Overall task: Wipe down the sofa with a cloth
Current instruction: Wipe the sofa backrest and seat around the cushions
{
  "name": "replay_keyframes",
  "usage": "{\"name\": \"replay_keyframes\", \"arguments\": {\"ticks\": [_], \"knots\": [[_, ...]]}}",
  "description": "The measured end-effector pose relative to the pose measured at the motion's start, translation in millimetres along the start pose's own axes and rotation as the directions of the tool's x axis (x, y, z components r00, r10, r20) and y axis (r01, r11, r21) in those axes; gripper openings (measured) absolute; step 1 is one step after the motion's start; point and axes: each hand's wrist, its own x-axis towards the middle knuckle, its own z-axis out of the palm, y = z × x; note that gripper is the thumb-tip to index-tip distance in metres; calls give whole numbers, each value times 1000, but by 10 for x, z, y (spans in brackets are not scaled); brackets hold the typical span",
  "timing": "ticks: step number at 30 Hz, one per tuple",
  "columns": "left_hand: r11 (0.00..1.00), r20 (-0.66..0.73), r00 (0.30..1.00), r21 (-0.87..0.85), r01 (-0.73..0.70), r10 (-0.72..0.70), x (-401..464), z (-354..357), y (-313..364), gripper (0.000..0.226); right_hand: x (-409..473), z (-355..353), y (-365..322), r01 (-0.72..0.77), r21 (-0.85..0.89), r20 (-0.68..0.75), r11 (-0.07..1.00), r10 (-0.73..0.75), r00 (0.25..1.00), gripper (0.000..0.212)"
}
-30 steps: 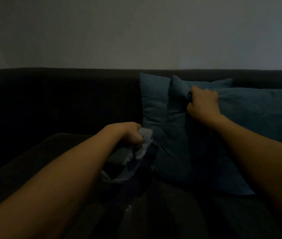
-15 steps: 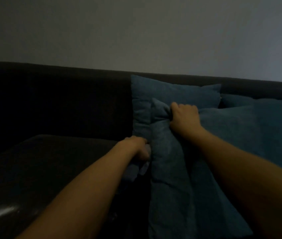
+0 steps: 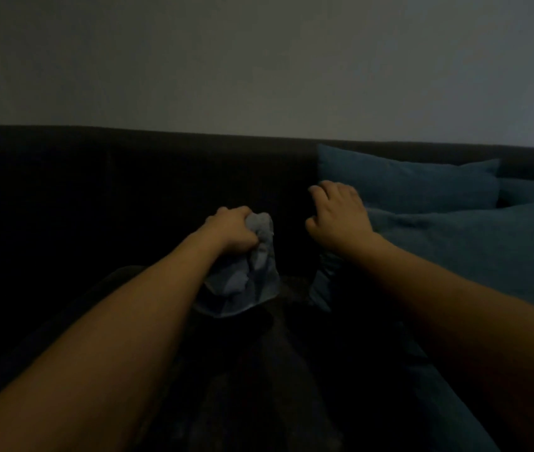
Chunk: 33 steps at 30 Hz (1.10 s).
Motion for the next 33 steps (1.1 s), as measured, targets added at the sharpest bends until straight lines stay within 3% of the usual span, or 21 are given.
{"name": "replay_keyframes", "arguments": {"ticks": [5,9,13,17,22,27,30,33], "knots": [[970,-177,982,-242,13,-58,164,-606,-763,64,479,73,-956,37,91,-2,995,-36,999,64],[868,-313,931,-496,11,-190,380,-1049,-1298,51,900,252,-1458,11,133,5,991,-12,1000,66],[754,-400,843,-657,10,-359,728,-1315,-1709,45,1272,479,-1703,-36,167,58,985,26,998,72],[637,-460,691,-771,1,-558,1099,-1503,-1877,51,1697,614,-1659,-17,109,70,994,9,997,80],[695,-566,589,-719,-9,-577,1683,-1831,-1822,72,2315,846,-1404,-102,29,173,994,95,980,97],[753,-558,616,-652,88,-555,2518,-1864,-1922,72,2778,1443,-1143,-109,-108,278,988,135,951,118],[843,-599,628,-505,184,-496,3013,-1646,-2141,70,2915,1886,-1030,-103,-130,172,986,125,977,124],[872,-681,551,-437,222,-482,3336,-1447,-2261,73,2925,2151,-911,-40,-166,-9,985,39,999,122]]}}
